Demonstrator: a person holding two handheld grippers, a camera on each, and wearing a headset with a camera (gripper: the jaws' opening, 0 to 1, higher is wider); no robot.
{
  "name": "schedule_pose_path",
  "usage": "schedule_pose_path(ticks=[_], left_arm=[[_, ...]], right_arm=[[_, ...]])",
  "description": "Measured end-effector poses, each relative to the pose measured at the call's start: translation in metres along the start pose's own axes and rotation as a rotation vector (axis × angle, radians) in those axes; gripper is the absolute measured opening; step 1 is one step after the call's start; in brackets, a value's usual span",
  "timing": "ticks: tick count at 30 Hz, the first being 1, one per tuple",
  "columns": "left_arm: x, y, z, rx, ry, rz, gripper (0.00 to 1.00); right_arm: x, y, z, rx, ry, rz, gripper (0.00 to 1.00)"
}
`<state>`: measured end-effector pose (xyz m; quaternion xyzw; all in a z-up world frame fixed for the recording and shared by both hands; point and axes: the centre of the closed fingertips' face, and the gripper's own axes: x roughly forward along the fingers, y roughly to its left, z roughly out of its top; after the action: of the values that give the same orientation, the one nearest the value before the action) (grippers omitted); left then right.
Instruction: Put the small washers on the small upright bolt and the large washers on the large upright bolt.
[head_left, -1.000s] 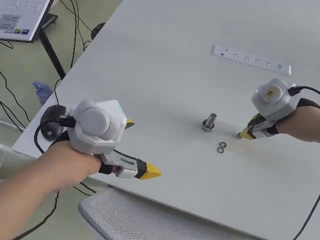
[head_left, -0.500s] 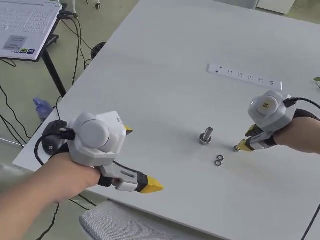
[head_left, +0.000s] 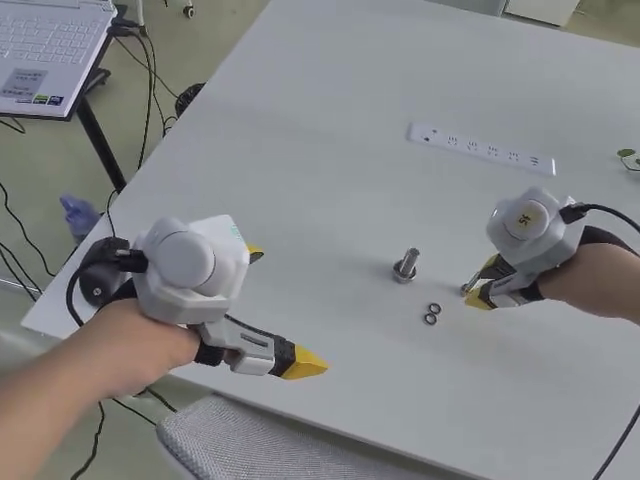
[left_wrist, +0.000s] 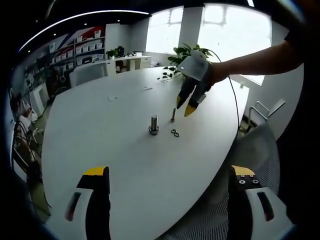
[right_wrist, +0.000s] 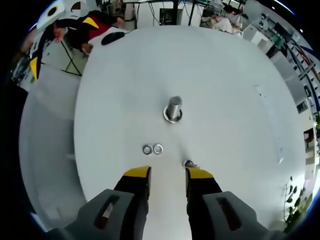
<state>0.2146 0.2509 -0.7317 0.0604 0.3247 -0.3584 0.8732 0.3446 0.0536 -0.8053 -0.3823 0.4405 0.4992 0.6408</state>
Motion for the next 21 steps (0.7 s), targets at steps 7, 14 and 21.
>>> schedule_pose_path(ticks=[7,14,21], left_arm=[[0.0,-0.002,-0.01,-0.009,0.018,-0.002,0.97],[-0.001,-0.001,-0.012,-0.01,0.032,-0.004,0.95],[-0.003,0.001,-0.014,-0.004,0.045,-0.01,0.93]], right_arm=[[0.007,0.016,-0.003,0.007,0.002,0.027,0.29],[0.016,0.026,0.0,0.024,-0.003,0.046,0.29],[0.024,0.023,0.004,0.044,-0.007,0.044,0.28]])
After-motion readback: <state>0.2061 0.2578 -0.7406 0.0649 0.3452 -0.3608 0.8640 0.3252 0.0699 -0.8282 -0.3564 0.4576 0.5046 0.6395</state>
